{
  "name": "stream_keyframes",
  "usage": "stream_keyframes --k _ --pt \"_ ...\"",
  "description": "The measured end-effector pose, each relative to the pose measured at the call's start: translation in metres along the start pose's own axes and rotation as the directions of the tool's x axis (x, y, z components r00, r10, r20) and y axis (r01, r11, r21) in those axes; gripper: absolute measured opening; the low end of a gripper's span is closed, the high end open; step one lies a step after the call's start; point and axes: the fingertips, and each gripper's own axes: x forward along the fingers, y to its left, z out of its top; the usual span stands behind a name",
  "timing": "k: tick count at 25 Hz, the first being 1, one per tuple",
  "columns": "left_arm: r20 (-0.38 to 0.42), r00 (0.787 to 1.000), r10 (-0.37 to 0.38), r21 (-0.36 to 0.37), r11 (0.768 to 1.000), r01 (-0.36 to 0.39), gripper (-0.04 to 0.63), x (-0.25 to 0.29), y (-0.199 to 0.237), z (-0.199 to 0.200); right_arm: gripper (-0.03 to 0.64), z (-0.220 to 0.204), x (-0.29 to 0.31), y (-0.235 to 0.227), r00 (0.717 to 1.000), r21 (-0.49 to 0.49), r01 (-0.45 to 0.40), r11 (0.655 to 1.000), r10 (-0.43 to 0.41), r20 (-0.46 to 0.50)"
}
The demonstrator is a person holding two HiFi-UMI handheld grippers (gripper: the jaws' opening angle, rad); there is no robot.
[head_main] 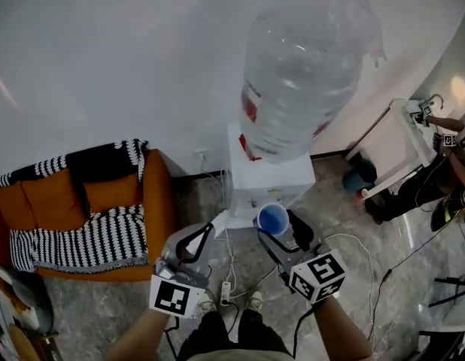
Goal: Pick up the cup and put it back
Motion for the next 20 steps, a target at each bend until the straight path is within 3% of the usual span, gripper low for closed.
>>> stream_keyframes --k 9,13,20 --pt "-0.012 1.0 0.022 -0.046 0.999 -0.022 0.003 0.03 0.013 -0.076 0.324 -0.086 0.057 -0.02 0.999 0.026 0.044 0.999 -0.044 -0.019" --pt "-0.005 1.0 0.014 -0.014 1.0 -0.014 0.003 0.038 0.014 -0.109 0.324 -0.125 0.072 -0.028 0.998 0.037 0.066 0.997 -0.065 -0.019" --pt "-0.032 0.999 0.002 -0.073 0.997 -0.004 0.003 0.058 0.012 -0.177 0.324 -0.196 0.101 -0.048 0.994 0.049 0.096 0.994 -0.093 -0.051"
